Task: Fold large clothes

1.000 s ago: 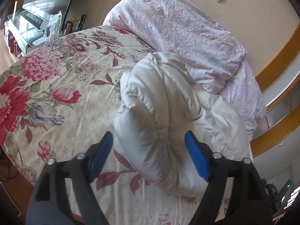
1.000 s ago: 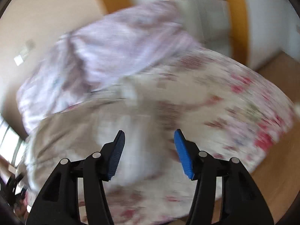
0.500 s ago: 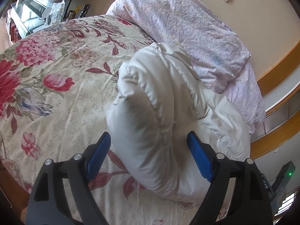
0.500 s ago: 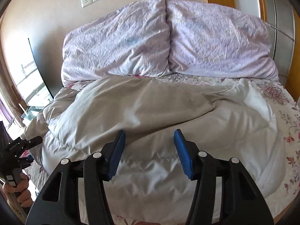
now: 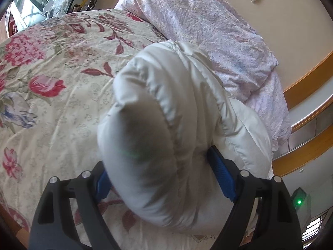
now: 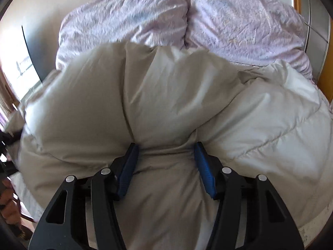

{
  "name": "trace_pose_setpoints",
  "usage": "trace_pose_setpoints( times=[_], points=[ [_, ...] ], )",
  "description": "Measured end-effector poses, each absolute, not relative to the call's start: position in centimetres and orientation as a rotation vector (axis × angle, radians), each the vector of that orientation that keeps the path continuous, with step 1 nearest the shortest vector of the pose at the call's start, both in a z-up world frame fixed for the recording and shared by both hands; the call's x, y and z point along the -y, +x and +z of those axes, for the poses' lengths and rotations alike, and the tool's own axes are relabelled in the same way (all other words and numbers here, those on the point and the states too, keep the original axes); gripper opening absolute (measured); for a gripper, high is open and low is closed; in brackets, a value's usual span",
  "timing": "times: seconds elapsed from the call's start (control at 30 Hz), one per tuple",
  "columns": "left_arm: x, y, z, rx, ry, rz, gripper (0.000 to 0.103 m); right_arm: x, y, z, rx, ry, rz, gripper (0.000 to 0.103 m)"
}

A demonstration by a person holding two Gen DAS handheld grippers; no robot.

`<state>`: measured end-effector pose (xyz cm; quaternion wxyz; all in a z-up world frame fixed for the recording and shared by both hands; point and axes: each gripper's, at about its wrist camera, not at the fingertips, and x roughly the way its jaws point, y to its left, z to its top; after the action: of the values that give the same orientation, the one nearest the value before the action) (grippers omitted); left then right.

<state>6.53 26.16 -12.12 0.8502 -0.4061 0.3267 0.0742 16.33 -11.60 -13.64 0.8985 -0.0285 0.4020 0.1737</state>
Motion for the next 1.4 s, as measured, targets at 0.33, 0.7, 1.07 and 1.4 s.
trace_pose_setpoints(
  times=[0.33, 0.7, 1.07, 1.4],
  points=[
    [-26.5, 7.2, -11.9, -0.646, -0.893, 0.155, 0.066, 10.9, 16.8, -14.5, -0.865, -0.072, 0.356, 0.059],
    [-26.9, 7.0, -10.0, -0.625, -0.866, 0.124, 0.034, 10.8, 16.9, -14.8, -0.864, -0.078, 0.362, 0.059],
    [-21.5, 7.3, -1.3, -0.498, -0.589, 0.004, 0.031, 10.9, 17.1, -15.0, -0.866, -0.080, 0.361, 0.059],
    [-15.3, 8.1, 2.8, -0.428, -0.418, -0.133, 0.031, 11.0, 17.1, -15.0, -0.866, -0.084, 0.359, 0.059]
  ],
)
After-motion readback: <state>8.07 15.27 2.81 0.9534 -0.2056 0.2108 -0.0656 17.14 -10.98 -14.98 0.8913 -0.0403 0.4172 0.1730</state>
